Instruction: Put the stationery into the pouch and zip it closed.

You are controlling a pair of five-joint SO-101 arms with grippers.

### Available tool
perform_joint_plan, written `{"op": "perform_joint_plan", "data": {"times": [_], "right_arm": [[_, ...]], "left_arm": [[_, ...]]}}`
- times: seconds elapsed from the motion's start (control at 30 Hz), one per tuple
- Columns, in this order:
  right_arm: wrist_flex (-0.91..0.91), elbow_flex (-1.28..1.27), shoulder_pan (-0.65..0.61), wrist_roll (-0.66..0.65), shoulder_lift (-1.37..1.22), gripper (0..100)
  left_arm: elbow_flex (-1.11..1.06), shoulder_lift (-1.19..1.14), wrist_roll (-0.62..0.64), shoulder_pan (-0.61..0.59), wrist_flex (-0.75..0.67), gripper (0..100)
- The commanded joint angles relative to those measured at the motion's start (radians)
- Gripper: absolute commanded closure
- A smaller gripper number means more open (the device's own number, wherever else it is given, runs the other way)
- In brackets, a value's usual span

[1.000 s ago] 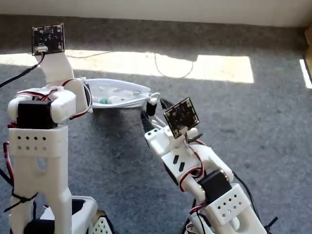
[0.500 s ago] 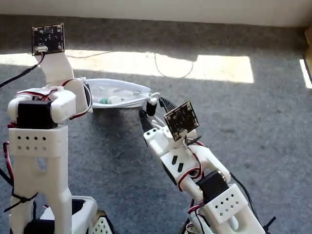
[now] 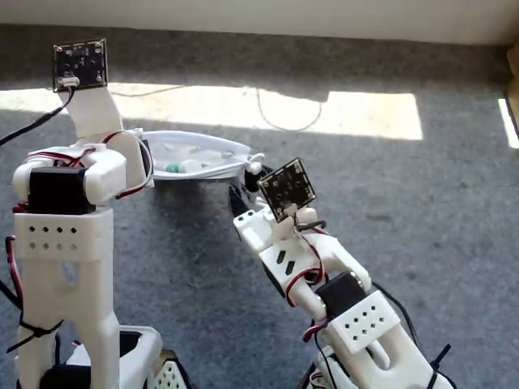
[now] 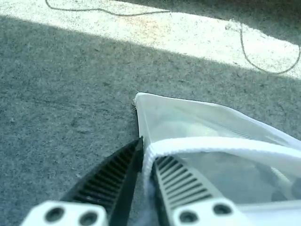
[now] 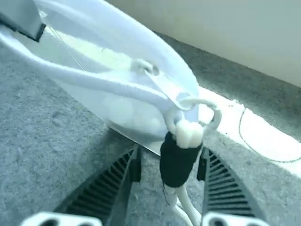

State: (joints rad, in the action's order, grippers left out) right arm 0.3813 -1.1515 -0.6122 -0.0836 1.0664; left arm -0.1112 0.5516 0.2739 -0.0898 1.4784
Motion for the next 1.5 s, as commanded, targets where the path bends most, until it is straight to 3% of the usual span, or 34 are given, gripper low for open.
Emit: {"op": "perform_joint_plan", "data": {"times": [0.0,0.23,0.7,1.07,1.17,1.47], "right_arm": [[-0.024,0.007,-0.005,-0.003,0.035,83.7],[-0.021,-0.007,-0.005,-0.031,0.145,84.5],[-0.024,-0.008,-0.008,-0.037,0.09,85.3],[-0.018,-0.008,-0.005,-0.092,0.091,93.1],[0.067,-0.007,-0.005,-0.094,0.091,96.6],[0.4,0.038,0.004,-0.184,0.317,98.0]], "left_arm": [[0.021,0.012,-0.008,-0.007,-0.002,99],[0.021,0.012,-0.008,-0.007,-0.002,99],[0.019,0.012,-0.008,-0.007,-0.002,99],[-0.01,0.012,-0.011,-0.007,-0.009,99],[-0.007,0.016,-0.012,-0.007,-0.009,99],[-0.001,0.018,-0.046,-0.004,-0.011,76]]}}
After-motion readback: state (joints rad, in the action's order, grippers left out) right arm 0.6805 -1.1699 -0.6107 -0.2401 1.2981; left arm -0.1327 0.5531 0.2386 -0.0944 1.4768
